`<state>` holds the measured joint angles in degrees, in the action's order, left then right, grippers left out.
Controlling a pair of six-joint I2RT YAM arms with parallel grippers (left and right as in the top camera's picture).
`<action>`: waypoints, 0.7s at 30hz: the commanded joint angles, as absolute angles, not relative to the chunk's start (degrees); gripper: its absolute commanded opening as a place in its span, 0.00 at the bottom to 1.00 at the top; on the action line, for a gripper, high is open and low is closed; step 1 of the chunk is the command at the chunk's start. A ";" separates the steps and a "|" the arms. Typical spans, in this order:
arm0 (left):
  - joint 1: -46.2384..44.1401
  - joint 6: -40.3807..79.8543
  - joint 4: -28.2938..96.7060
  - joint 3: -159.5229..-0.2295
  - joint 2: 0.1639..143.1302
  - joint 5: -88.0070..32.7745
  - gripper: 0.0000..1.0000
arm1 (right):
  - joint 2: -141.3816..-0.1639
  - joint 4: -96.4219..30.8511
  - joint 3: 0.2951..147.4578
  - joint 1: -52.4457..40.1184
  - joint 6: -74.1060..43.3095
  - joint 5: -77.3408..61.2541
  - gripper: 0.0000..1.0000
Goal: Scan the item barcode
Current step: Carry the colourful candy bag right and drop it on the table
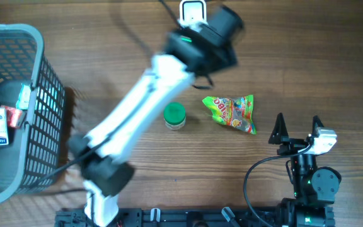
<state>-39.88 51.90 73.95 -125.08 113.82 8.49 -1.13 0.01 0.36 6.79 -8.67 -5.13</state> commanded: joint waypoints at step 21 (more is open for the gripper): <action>31.14 52.62 77.38 -103.18 97.19 9.98 1.00 | -1.04 0.32 0.27 6.59 -7.62 -5.85 1.00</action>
<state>30.37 56.21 83.57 -112.84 96.57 11.49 -1.13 -0.01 0.36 6.79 -8.67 -5.13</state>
